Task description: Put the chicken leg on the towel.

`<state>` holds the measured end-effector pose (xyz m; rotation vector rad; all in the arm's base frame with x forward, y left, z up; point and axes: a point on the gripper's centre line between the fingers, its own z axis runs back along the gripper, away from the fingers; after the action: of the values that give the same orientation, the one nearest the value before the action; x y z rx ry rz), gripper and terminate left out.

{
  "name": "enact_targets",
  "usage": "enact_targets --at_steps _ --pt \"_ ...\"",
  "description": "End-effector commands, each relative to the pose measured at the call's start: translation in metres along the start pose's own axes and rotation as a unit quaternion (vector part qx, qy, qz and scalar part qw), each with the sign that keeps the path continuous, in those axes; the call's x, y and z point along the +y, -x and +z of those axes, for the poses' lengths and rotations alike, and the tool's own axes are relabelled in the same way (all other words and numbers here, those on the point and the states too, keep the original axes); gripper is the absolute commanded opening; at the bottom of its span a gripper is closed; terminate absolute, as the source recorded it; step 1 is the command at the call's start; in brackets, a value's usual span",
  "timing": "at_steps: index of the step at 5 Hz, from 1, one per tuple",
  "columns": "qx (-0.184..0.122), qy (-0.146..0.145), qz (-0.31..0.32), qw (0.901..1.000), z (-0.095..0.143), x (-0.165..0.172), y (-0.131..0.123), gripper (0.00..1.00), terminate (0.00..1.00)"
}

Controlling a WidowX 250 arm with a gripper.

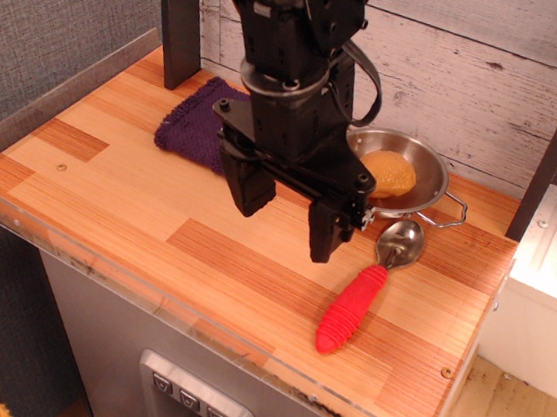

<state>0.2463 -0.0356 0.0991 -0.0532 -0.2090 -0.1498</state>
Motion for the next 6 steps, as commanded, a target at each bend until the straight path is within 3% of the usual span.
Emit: enact_targets --at_steps 1,3,6 --pt "0.000 0.000 0.000 1.0000 0.000 0.000 0.000 1.00 0.00" --pt "-0.013 0.010 0.019 0.9997 -0.009 0.008 -0.025 1.00 0.00" --pt "-0.035 0.011 0.046 0.9982 -0.034 0.018 -0.096 1.00 0.00"
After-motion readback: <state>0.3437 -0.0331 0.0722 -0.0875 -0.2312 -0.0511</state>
